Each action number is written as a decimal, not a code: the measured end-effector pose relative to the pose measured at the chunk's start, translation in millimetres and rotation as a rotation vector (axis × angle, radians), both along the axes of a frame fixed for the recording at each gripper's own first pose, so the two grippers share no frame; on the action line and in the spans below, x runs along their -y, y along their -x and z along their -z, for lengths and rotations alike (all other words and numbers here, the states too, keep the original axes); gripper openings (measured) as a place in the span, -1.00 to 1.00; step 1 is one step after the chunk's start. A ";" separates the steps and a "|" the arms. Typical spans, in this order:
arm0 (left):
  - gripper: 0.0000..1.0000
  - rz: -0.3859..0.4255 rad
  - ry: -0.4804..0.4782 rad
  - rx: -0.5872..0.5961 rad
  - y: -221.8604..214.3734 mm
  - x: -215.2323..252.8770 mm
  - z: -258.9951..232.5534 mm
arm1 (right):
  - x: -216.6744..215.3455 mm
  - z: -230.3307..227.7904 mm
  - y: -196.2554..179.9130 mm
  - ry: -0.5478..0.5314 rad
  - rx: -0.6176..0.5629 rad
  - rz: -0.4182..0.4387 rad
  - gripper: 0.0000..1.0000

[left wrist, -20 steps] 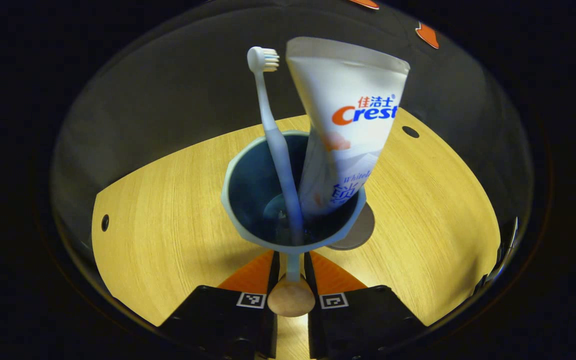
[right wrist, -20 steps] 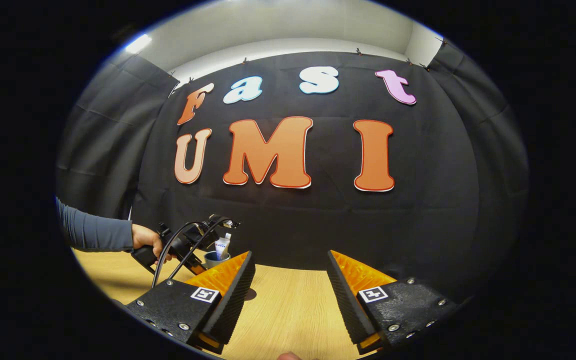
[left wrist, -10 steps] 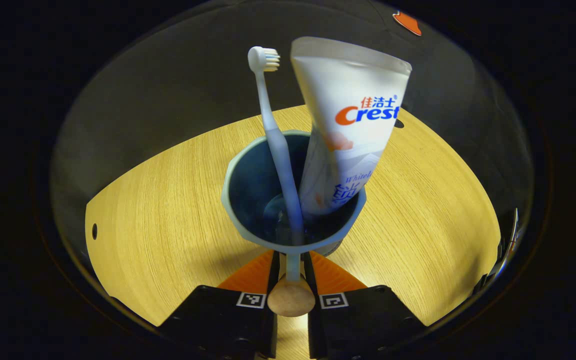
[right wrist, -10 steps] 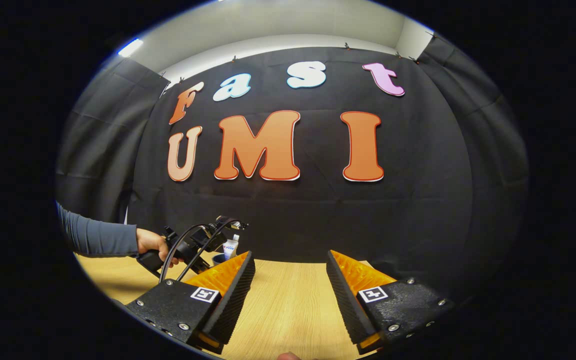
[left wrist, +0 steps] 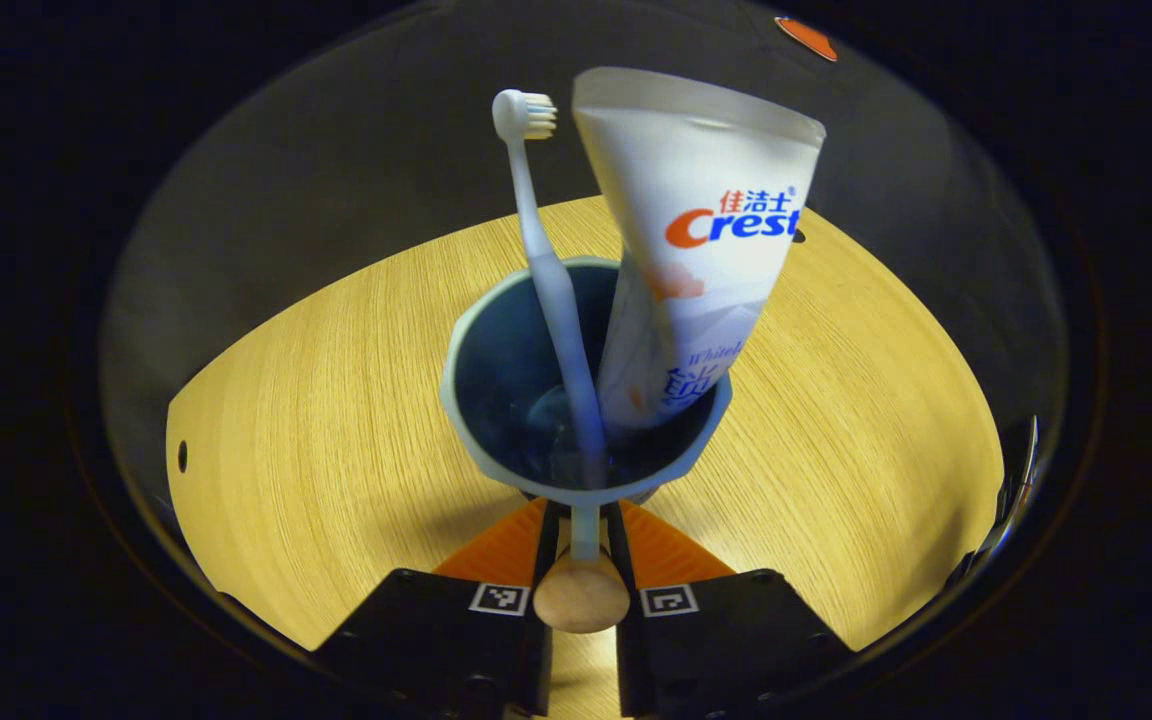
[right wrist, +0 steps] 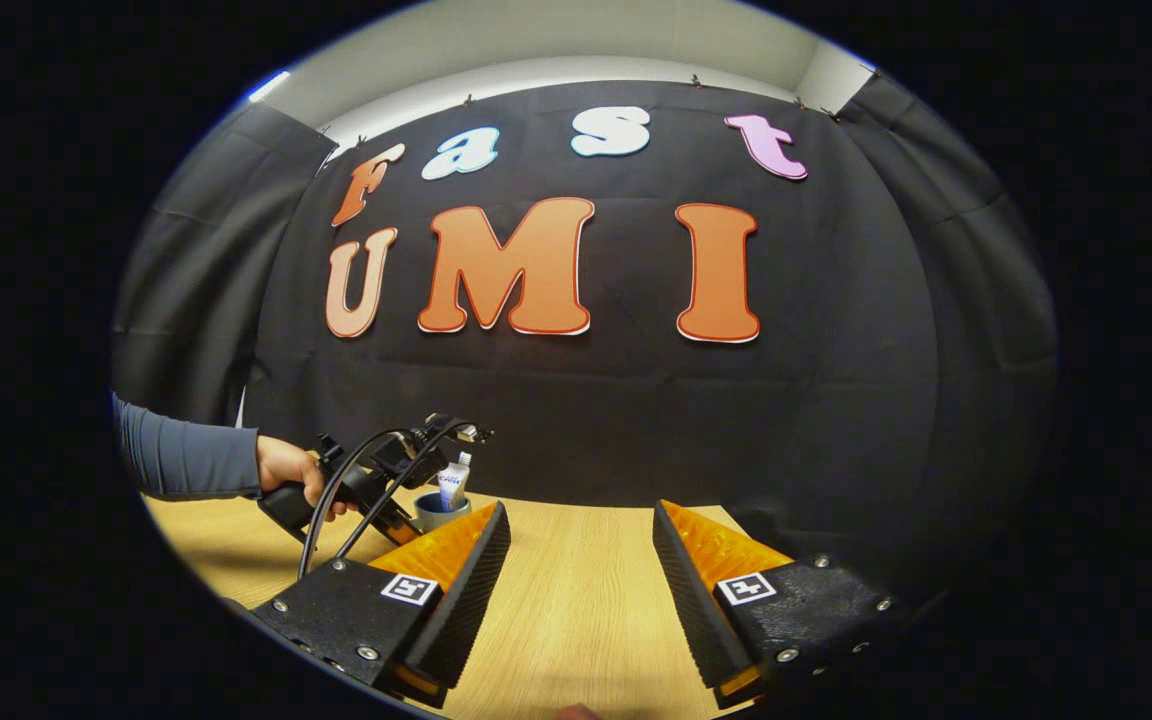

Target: Put the toothbrush and toothpaste on the desktop into the cup, then pick up the cup and place it on the coaster on the desktop.

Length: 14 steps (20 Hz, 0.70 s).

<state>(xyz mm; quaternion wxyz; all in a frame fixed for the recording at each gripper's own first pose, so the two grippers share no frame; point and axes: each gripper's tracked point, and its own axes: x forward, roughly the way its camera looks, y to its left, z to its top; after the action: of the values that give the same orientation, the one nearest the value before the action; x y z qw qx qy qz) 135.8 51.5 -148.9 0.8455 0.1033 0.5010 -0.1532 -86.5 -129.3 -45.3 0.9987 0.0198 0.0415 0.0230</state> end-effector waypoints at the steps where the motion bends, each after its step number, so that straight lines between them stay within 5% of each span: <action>1: -0.43 0.006 0.010 0.011 1.5 0.7 -3.6 | 0.2 0.1 -0.7 -0.008 -0.001 0.000 0.72; 3: -0.06 0.037 0.036 0.029 7.6 3.4 -9.7 | -2.4 1.9 -3.5 -0.020 -0.006 0.000 0.72; 6: 0.19 0.053 0.041 0.081 17.3 1.8 -19.4 | -5.2 2.5 -6.3 -0.023 -0.010 0.006 0.72; 8: 0.73 0.052 0.047 0.122 21.7 -5.0 -30.4 | -10.2 2.9 -8.5 -0.019 -0.012 0.006 0.72; 9: 0.76 0.044 0.048 0.151 19.1 -10.0 -36.0 | -12.0 1.9 -9.9 -0.017 -0.013 0.010 0.72; 10: 1.00 0.037 0.054 0.184 23.9 -15.0 -48.9 | -13.4 0.6 -10.7 -0.018 -0.012 0.014 0.75; 14: 0.99 -0.017 0.073 0.334 25.1 -33.4 -80.9 | -25.0 -7.6 -18.4 -0.033 -0.001 0.027 0.72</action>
<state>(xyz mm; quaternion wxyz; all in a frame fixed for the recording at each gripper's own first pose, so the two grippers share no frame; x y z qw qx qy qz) 110.7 84.9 -68.0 0.9214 0.0922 0.3486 -0.1448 -68.2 -104.3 -37.7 0.9984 0.0367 0.0412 0.0099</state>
